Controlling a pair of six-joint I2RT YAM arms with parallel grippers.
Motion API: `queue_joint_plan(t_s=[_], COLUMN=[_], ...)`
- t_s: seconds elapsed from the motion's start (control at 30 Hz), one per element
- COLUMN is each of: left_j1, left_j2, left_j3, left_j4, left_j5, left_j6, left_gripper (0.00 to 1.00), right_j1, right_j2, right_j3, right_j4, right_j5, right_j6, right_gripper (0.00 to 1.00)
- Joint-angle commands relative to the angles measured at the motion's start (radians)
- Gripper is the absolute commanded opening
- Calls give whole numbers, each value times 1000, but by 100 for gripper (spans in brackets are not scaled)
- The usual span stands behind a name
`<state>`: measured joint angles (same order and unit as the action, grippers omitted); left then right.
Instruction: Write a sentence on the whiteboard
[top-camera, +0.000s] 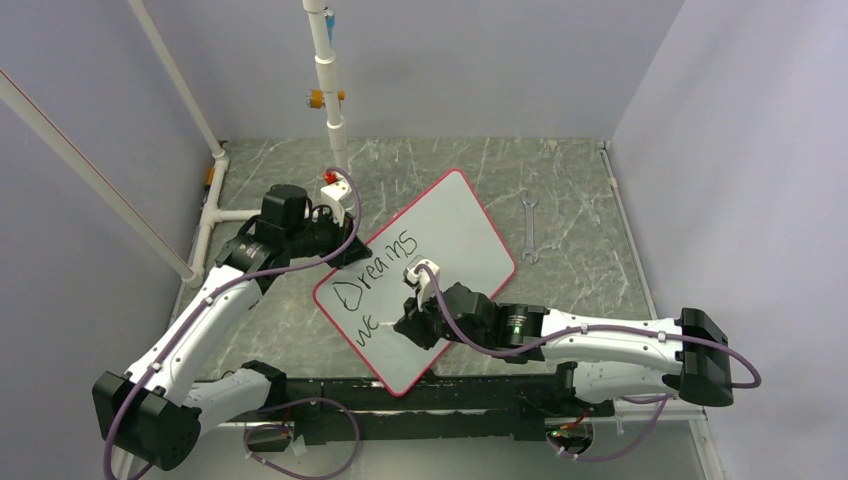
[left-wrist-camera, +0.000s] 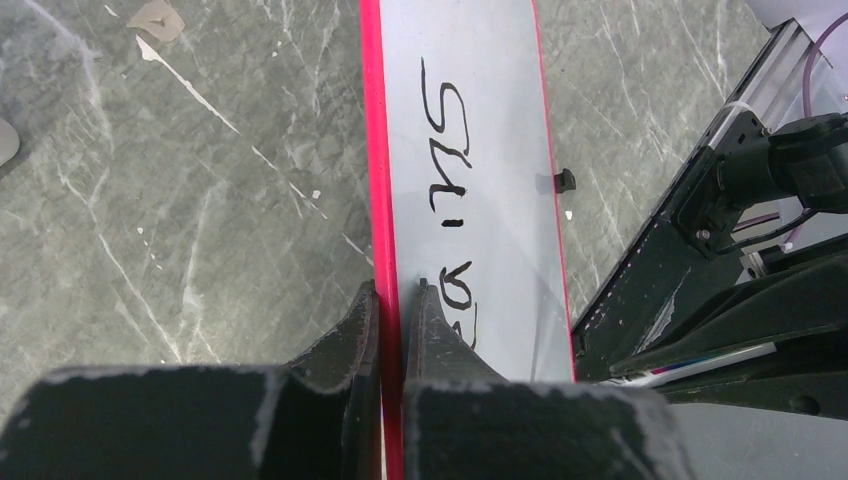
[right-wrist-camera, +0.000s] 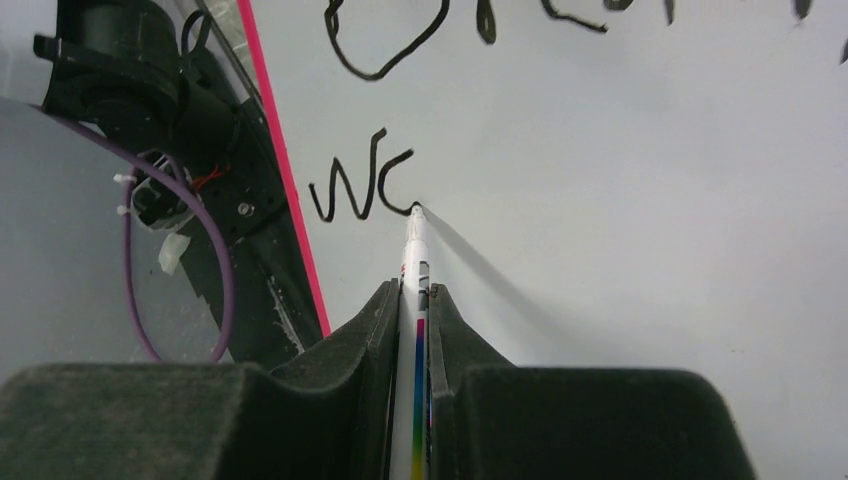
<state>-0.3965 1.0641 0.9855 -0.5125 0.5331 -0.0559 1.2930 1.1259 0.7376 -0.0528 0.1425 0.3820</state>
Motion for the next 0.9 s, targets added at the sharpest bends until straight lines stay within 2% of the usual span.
queue_joint_plan(t_s=[0.0,0.47,0.87], left_j1=[-7,-7,-7], left_j2=[-14,-19,-19], left_j3=[-10,-10,-10], left_j4=[33,32,30], left_j5=[-20,-15,-18], left_j6=[110,107,107], left_gripper=[0,0,0], right_j1=[-3,-2,-2], right_j2=[18,70,-18], right_j3=[76,139,131], right_j4=[-25,-22,-59], right_j5=[83,59,88], right_j6=[-20,-43,-64], right_gripper=[0,0,0])
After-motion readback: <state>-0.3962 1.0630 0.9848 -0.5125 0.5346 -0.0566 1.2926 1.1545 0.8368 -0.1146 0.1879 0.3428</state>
